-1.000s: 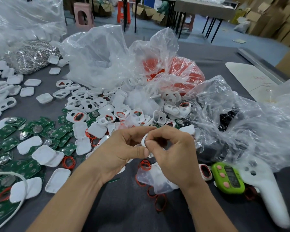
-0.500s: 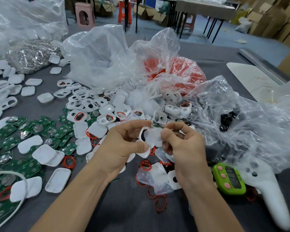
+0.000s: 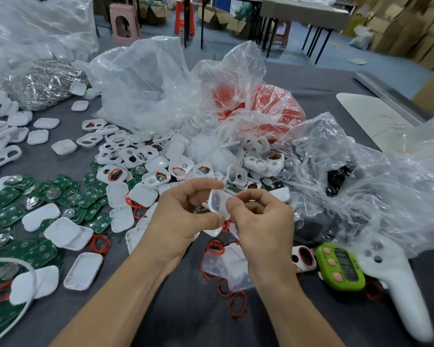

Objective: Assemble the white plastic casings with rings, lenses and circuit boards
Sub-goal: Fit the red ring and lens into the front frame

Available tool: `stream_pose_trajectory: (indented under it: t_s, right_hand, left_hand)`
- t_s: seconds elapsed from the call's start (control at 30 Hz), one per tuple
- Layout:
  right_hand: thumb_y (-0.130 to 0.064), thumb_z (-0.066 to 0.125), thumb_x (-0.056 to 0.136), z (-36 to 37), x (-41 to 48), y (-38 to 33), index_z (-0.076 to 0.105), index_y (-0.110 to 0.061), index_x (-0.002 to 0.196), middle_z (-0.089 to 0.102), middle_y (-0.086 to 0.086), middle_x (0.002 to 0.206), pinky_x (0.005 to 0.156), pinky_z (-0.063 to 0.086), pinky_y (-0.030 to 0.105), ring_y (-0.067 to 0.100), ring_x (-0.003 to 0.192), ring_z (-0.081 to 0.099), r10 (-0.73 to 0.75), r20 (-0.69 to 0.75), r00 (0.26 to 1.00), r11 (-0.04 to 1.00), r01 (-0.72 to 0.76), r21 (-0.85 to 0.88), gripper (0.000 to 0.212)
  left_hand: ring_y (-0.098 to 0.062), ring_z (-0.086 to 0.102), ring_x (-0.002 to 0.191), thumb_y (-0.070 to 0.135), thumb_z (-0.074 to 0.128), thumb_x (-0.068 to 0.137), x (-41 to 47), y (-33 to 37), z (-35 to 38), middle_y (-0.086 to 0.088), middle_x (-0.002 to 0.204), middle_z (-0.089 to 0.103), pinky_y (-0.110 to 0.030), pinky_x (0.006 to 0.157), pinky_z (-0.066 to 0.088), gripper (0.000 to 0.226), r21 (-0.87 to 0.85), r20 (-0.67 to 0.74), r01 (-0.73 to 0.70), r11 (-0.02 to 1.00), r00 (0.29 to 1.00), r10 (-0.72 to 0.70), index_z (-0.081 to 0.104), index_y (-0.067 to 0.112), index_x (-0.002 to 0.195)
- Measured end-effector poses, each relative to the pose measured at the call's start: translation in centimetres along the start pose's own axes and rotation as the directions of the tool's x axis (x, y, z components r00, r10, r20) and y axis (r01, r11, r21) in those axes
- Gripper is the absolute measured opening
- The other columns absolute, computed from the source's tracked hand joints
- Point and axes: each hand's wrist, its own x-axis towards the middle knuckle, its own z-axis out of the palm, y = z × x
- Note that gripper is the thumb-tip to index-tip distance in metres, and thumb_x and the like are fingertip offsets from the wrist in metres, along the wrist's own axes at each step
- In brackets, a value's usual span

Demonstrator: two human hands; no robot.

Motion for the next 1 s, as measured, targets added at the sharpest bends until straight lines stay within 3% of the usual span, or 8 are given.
stream_pose_trajectory:
  t_s: [0.1, 0.23, 0.4, 0.57, 0.73, 0.87, 1.0]
  right_hand:
    - [-0.021, 0.079, 0.08, -0.4, 0.3, -0.3, 0.066, -0.022, 0.075, 0.06, -0.007, 0.05, 0.047, 0.044, 0.021, 0.008, 0.043, 0.052, 0.005, 0.094, 0.996, 0.998, 0.001, -0.063, 0.014]
    - [-0.011, 0.08, 0.083, -1.3, 1.2, -0.9, 0.069, -0.018, 0.067, 0.056, -0.001, 0.052, 0.042, 0.037, 0.016, 0.006, 0.042, 0.045, 0.121, 0.163, 0.979, 0.991, -0.13, 0.045, 0.021]
    - [-0.016, 0.078, 0.087, -2.3, 1.8, -1.1, 0.074, -0.017, 0.074, 0.06, -0.002, 0.056, 0.045, 0.039, 0.016, 0.007, 0.046, 0.049, 0.117, 0.196, 0.974, 0.989, -0.131, 0.063, 0.014]
    - [-0.016, 0.075, 0.081, -2.4, 1.8, -1.4, 0.076, -0.015, 0.078, 0.064, 0.017, 0.058, 0.042, 0.039, 0.023, 0.015, 0.041, 0.051, 0.106, 0.391, 0.914, 0.989, -0.137, 0.051, 0.004]
    - [-0.025, 0.069, 0.077, -1.6, 1.4, -0.8, 0.076, -0.018, 0.075, 0.064, 0.014, 0.053, 0.048, 0.043, 0.028, 0.018, 0.044, 0.053, 0.142, 0.259, 0.955, 0.99, -0.142, -0.019, 0.011]
    - [-0.036, 0.068, 0.077, -1.1, 0.8, -0.5, 0.074, -0.023, 0.07, 0.065, 0.003, 0.052, 0.052, 0.051, 0.038, 0.016, 0.045, 0.057, 0.074, 0.121, 0.99, 0.99, -0.058, -0.13, 0.015]
    - [-0.04, 0.07, 0.084, -0.9, 0.4, -0.5, 0.073, -0.033, 0.074, 0.07, -0.006, 0.057, 0.057, 0.056, 0.034, 0.009, 0.051, 0.063, -0.032, 0.14, 0.99, 0.961, 0.069, -0.267, 0.013]
  left_hand:
    - [-0.021, 0.072, 0.082, -0.011, 0.077, 0.058, 0.1, 0.2, -0.3, -0.009, 0.092, 0.077, -0.029, 0.073, 0.059, 0.053, -0.032, 0.035, 0.014, 0.999, 0.999, -0.012, 0.08, 0.024, 0.098]
    - [-0.017, 0.073, 0.085, -0.014, 0.073, 0.06, 0.1, 0.3, -0.4, -0.006, 0.095, 0.078, -0.027, 0.077, 0.06, 0.052, -0.094, 0.075, 0.042, 0.995, 0.997, -0.035, 0.081, 0.022, 0.097]
    - [-0.02, 0.073, 0.094, -0.016, 0.068, 0.064, 0.2, 0.4, -0.4, -0.009, 0.101, 0.078, -0.028, 0.084, 0.06, 0.05, -0.187, 0.096, 0.092, 0.978, 0.993, -0.075, 0.082, 0.017, 0.099]
    - [-0.02, 0.074, 0.103, -0.01, 0.066, 0.073, 0.2, 0.5, -0.5, -0.011, 0.114, 0.077, -0.024, 0.082, 0.058, 0.049, -0.162, 0.077, 0.114, 0.98, 0.992, -0.102, 0.081, 0.02, 0.108]
    - [-0.024, 0.076, 0.098, -0.005, 0.075, 0.078, -0.1, 0.3, 0.1, -0.011, 0.106, 0.079, -0.028, 0.079, 0.061, 0.044, 0.036, -0.027, 0.084, 0.996, 0.996, -0.083, 0.079, 0.025, 0.11]
    - [-0.011, 0.072, 0.068, -0.005, 0.072, 0.088, -0.6, 0.2, 0.8, -0.001, 0.079, 0.078, -0.025, 0.063, 0.06, 0.041, 0.217, -0.136, 0.06, 0.974, 0.99, -0.031, 0.081, 0.031, 0.105]
    - [-0.013, 0.066, 0.059, 0.002, 0.073, 0.086, -0.6, -0.1, 0.9, 0.003, 0.061, 0.068, -0.031, 0.06, 0.063, 0.039, 0.347, -0.226, 0.05, 0.936, 0.973, 0.032, 0.081, 0.036, 0.103]
